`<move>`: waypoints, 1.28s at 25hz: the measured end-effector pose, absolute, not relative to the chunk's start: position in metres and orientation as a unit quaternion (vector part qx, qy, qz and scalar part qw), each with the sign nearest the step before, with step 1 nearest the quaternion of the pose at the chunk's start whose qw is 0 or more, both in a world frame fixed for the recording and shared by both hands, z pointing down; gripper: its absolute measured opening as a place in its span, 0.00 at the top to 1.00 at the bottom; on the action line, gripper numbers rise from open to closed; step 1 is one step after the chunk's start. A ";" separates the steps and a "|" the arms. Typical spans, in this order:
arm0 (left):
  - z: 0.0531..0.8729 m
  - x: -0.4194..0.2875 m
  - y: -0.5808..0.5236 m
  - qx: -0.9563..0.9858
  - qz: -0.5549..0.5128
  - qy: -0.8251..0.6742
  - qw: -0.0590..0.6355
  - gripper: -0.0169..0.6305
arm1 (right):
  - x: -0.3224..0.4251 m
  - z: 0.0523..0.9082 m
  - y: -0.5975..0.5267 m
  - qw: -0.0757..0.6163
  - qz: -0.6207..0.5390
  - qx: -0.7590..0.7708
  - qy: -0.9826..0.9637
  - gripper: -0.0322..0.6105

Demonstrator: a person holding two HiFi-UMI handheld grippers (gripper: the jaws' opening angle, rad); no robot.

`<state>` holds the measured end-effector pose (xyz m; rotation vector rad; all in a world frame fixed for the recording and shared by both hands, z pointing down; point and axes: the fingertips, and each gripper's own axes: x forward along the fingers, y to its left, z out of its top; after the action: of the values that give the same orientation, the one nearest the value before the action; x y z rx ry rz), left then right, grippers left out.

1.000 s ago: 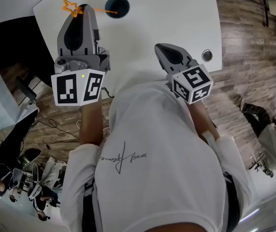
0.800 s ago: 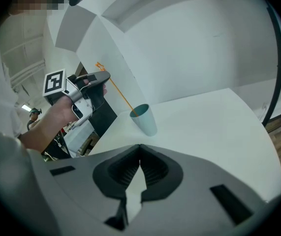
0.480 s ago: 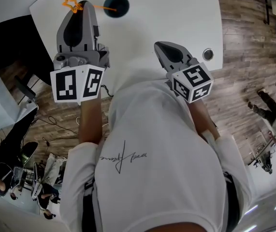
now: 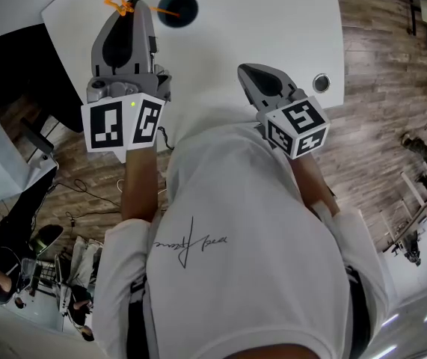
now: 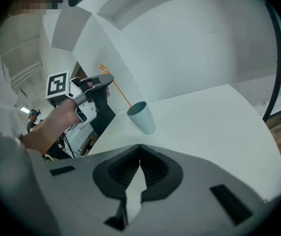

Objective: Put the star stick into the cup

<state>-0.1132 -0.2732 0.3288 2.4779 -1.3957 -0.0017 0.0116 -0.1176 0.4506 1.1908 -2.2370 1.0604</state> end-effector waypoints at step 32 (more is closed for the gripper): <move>0.374 -0.103 -0.281 0.859 0.043 -0.482 0.168 0.95 | 0.014 0.463 -0.123 0.197 0.392 0.418 -0.795 0.94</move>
<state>-0.1027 -0.2810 0.3739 2.4429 -1.3707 0.1210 0.0137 -0.1227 0.4627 1.1693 -2.2269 1.0983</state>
